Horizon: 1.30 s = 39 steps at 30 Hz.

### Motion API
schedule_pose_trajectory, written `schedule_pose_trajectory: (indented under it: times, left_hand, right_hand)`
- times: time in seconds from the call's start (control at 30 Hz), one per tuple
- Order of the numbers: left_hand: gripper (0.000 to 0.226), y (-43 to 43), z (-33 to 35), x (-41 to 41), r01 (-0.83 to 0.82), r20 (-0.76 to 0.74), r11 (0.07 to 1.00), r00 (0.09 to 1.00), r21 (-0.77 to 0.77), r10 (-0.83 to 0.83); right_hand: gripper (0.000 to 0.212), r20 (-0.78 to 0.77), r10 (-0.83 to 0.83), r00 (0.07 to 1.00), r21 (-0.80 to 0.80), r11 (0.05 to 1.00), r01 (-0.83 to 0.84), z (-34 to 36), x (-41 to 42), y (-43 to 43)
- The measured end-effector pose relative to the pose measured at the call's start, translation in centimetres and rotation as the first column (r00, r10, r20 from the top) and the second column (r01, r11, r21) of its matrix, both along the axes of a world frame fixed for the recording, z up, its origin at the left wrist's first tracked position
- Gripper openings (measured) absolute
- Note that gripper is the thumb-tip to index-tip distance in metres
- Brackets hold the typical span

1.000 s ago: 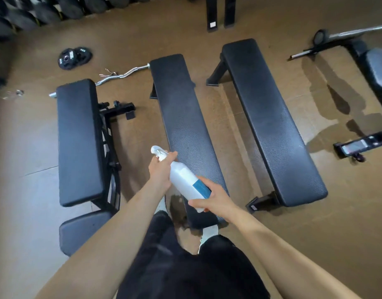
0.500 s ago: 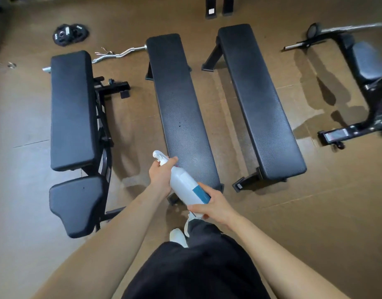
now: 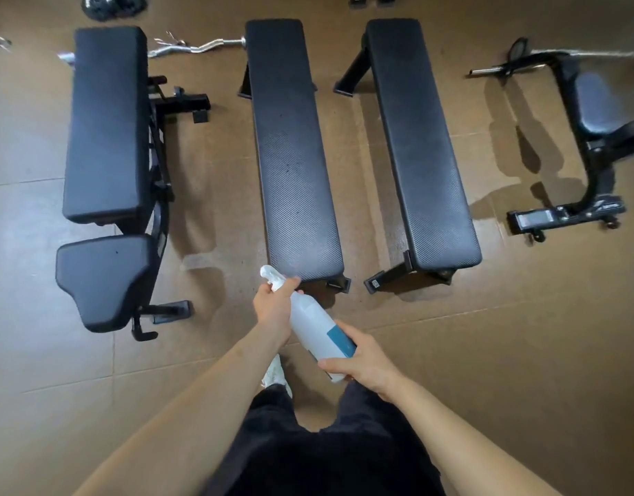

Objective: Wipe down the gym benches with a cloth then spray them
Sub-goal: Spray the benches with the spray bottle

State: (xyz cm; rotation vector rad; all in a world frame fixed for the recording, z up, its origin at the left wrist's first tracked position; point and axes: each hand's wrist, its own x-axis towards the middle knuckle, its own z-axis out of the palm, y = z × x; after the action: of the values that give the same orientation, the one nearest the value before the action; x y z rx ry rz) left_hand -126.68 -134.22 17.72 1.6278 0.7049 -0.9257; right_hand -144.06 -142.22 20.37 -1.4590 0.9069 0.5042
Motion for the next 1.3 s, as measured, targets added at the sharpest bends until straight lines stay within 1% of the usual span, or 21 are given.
schedule_pose_trajectory:
  times: [0.1,0.17,0.33,0.43,0.47,0.57,0.63,0.67,0.7,0.77,0.83,0.9,1.0,1.03,1.13,1.23,1.3]
  left_hand:
    - [0.041,-1.7,0.6,-2.7,-0.041,-0.053,0.999,0.998,0.035,0.043]
    - [0.038,-3.8,1.2,-4.9,-0.058,-0.061,0.997,0.996,0.041,0.060]
    - [0.033,-11.0,1.6,-11.5,-0.078,0.022,0.997,0.997,0.011,0.078]
    - [0.025,-15.9,2.2,-15.7,-0.073,0.057,0.997,0.996,-0.015,0.073]
    - [0.025,-17.6,2.5,-16.8,-0.080,0.050,0.996,0.995,-0.025,0.081]
    - [0.039,-22.6,3.1,-19.6,-0.076,-0.005,0.996,0.997,-0.051,0.076]
    - [0.036,-25.8,3.4,-21.0,-0.028,-0.023,0.999,0.999,-0.046,0.027]
    - [0.033,-27.3,3.6,-21.7,-0.004,-0.016,1.000,1.000,-0.027,0.004]
    - [0.035,-28.7,3.6,-22.2,0.021,0.001,1.000,1.000,-0.010,-0.021]
    - [0.050,-31.3,3.8,-22.9,0.066,0.039,0.998,0.997,-0.002,-0.066]
    - [0.056,-33.6,3.8,-23.3,0.098,0.073,0.995,0.993,-0.006,-0.098]
    - [0.050,-35.9,3.8,-23.3,0.103,0.080,0.995,0.992,0.000,-0.103]
    - [0.019,-39.3,3.8,-22.7,0.060,0.050,0.998,0.997,0.021,-0.061]
    - [0.016,-40.5,3.6,-22.3,0.045,0.028,0.999,0.999,0.005,-0.046]
    - [0.021,-43.9,3.2,-21.2,0.001,0.022,1.000,1.000,-0.028,-0.001]
    - [0.025,-47.2,2.9,-19.7,-0.069,0.048,0.994,0.996,-0.080,0.073]
    - [0.030,-49.1,2.7,-18.5,-0.143,0.027,0.987,0.989,-0.079,0.146]
  right_hand:
    - [0.087,0.003,0.047,0.999,-0.015,0.999,-0.047,-0.2,-2.8,-1.9]
    - [0.084,0.027,0.054,0.998,-0.023,0.998,-0.053,-0.3,-5.2,-3.9]
    - [0.086,0.082,0.044,0.996,0.015,0.999,-0.046,-0.5,-11.4,-11.6]
    - [0.088,0.082,0.019,0.996,0.032,0.999,-0.022,-0.3,-15.2,-16.6]
    - [0.088,0.086,0.007,0.996,0.035,0.999,-0.011,-0.1,-16.5,-18.2]
    - [0.088,0.108,-0.044,0.993,0.019,0.999,0.042,0.5,-20.2,-22.5]
    - [0.087,0.111,-0.076,0.991,0.021,0.997,0.074,0.6,-22.1,-24.9]
    - [0.086,0.118,-0.094,0.989,0.028,0.995,0.092,0.7,-22.8,-26.0]
    - [0.084,0.124,-0.112,0.986,0.034,0.994,0.108,0.8,-23.4,-27.1]
    - [0.081,0.133,-0.127,0.983,0.029,0.992,0.124,0.8,-24.0,-29.3]
    - [0.077,0.146,-0.125,0.981,0.011,0.992,0.124,0.9,-24.2,-31.5]
    - [0.078,0.162,-0.121,0.979,0.001,0.992,0.123,0.7,-24.2,-33.7]
    - [0.090,0.155,-0.093,0.984,-0.031,0.995,0.099,0.2,-23.8,-37.5]
    - [0.091,0.155,-0.094,0.983,-0.020,0.995,0.098,0.0,-23.4,-38.9]
    - [0.085,0.173,-0.085,0.981,-0.020,0.996,0.090,-0.3,-21.7,-43.7]
    - [0.085,0.139,0.002,0.990,-0.070,0.997,0.008,0.0,-19.2,-48.4]
    - [0.080,0.120,0.063,0.991,-0.108,0.993,-0.050,0.1,-17.4,-51.1]
